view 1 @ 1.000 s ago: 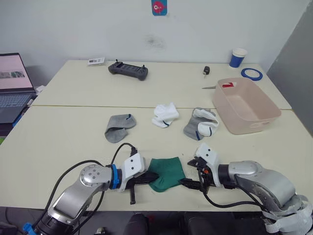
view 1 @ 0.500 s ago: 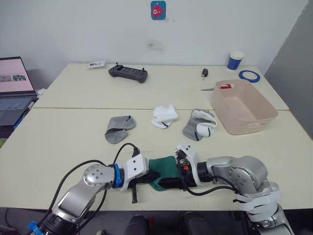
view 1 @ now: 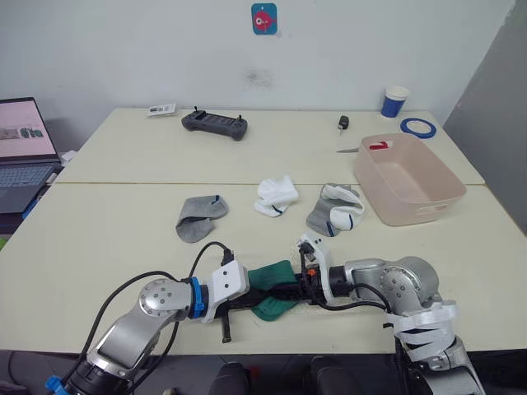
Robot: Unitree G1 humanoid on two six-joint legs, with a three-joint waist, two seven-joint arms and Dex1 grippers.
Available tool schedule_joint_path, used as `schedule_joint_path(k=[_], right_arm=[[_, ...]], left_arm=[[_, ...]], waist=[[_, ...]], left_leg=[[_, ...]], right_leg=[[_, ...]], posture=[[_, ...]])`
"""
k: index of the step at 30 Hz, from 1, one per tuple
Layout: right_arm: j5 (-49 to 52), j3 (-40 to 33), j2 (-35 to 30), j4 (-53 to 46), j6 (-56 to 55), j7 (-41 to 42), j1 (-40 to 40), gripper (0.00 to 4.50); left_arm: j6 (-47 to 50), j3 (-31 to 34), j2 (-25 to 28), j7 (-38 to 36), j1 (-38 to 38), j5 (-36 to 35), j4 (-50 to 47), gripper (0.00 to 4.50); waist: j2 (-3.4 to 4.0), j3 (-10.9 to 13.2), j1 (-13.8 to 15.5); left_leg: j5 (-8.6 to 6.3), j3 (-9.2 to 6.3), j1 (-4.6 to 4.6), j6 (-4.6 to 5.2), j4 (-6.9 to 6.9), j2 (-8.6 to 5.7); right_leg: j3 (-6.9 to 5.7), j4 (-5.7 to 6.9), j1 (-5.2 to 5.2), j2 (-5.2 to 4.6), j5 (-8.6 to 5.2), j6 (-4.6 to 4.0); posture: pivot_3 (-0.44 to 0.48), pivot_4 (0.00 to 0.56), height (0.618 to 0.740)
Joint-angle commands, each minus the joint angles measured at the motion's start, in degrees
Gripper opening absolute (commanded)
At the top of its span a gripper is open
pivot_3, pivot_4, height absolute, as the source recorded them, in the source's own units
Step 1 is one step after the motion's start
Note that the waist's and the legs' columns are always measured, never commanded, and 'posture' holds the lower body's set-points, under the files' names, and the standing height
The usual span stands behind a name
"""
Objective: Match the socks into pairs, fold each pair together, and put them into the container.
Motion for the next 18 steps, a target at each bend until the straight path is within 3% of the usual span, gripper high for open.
schedule_joint_path(k=[1, 5, 8, 11, 15, 18], right_arm=[[0.34, 0.15, 0.26, -0.23, -0.38, -0.30, -0.72, 1.44], [0.70, 0.49, -2.26, -2.97, -0.86, 0.10, 0.49, 0.15], [0.91, -0.44, -4.63, -5.01, -2.09, 0.42, 2.54, 0.06], [0.91, -1.29, -7.54, -8.25, -4.29, 0.76, 5.24, 0.06], [1.79, -4.78, -9.59, -14.12, -6.36, -0.17, 8.98, 0.06], [2.71, -9.23, -10.85, -19.55, -7.12, -1.36, 12.47, 0.06]], left_arm=[[1.82, 0.52, -0.28, 0.82, 0.97, 0.56, 1.78, 0.00], [3.49, 4.77, -1.95, 0.90, 1.18, -5.12, 0.67, 0.00], [5.79, 7.62, -2.12, 0.87, -0.39, -8.11, -0.59, 0.36], [9.25, 9.26, -1.77, 0.67, -3.50, -10.49, -3.10, 1.18], [19.78, 11.21, -5.58, 2.65, -13.06, -19.81, -6.49, 2.45], [23.64, 9.47, -8.39, 3.33, -21.48, -21.38, -5.19, 3.40]], waist=[[0.02, 0.01, 0.00], [0.08, 0.06, 0.00], [0.09, 0.12, -0.02], [0.04, 0.24, 0.43], [-0.17, 0.51, 0.51], [-0.36, 0.68, 0.38]], left_leg=[[0.00, 0.00, -0.04, 0.00, -0.01, 0.00], [0.00, -0.01, -0.21, 0.00, -0.01, 0.00], [0.00, -0.05, -0.35, 0.00, 0.00, 0.00], [0.00, -0.18, -0.52, 0.00, 0.01, -0.02], [0.00, -0.15, -0.56, 0.00, 0.02, -0.08], [0.00, -0.13, -0.56, 0.00, 0.05, -0.11]], right_leg=[[-0.01, 0.00, -0.03, 0.00, 0.00, 0.01], [-0.04, -0.01, -0.14, 0.00, 0.11, 0.20], [-0.09, -0.04, -0.23, 0.01, 0.13, 0.24], [-0.15, -0.09, -0.28, 0.01, 0.09, 0.27], [-0.20, -0.14, -0.25, -0.04, 0.08, 0.33], [-0.18, -0.15, -0.23, -0.02, 0.12, 0.40]], posture=[[0.000, 0.150, 0.740], [0.000, 0.150, 0.740], [0.000, 0.150, 0.740], [0.000, 0.150, 0.740], [0.000, 0.150, 0.740], [0.000, 0.150, 0.740]])
